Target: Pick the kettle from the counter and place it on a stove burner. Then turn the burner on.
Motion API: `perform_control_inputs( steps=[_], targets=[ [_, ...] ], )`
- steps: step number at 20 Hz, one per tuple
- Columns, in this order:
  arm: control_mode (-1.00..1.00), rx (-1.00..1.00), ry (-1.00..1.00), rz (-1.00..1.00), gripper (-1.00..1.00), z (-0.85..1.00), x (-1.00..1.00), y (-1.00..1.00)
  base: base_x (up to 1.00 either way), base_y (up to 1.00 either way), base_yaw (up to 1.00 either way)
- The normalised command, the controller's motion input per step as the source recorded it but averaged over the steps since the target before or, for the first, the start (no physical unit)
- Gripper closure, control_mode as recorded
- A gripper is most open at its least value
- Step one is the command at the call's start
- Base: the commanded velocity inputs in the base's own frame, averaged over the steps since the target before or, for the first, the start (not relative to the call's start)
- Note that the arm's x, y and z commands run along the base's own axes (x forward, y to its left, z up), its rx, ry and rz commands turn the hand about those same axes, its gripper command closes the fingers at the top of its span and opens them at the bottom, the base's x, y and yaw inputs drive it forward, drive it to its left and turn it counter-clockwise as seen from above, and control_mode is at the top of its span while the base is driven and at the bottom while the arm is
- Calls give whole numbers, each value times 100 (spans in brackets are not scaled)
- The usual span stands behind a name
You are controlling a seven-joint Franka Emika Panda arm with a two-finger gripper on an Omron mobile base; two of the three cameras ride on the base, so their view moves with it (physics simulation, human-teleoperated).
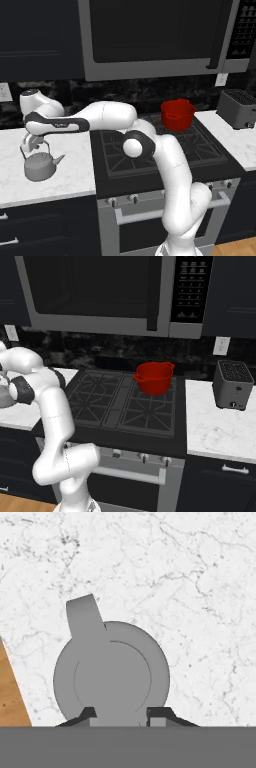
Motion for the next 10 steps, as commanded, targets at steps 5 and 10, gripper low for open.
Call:
perform_control_inputs(
  steps=[5,10],
  targets=[
    [-100,0,-22,-11,100,49,-93,-28,0,0,0],
    [-100,1,-3,-20,100,43,-56,-91,0,0,0]
  ],
)
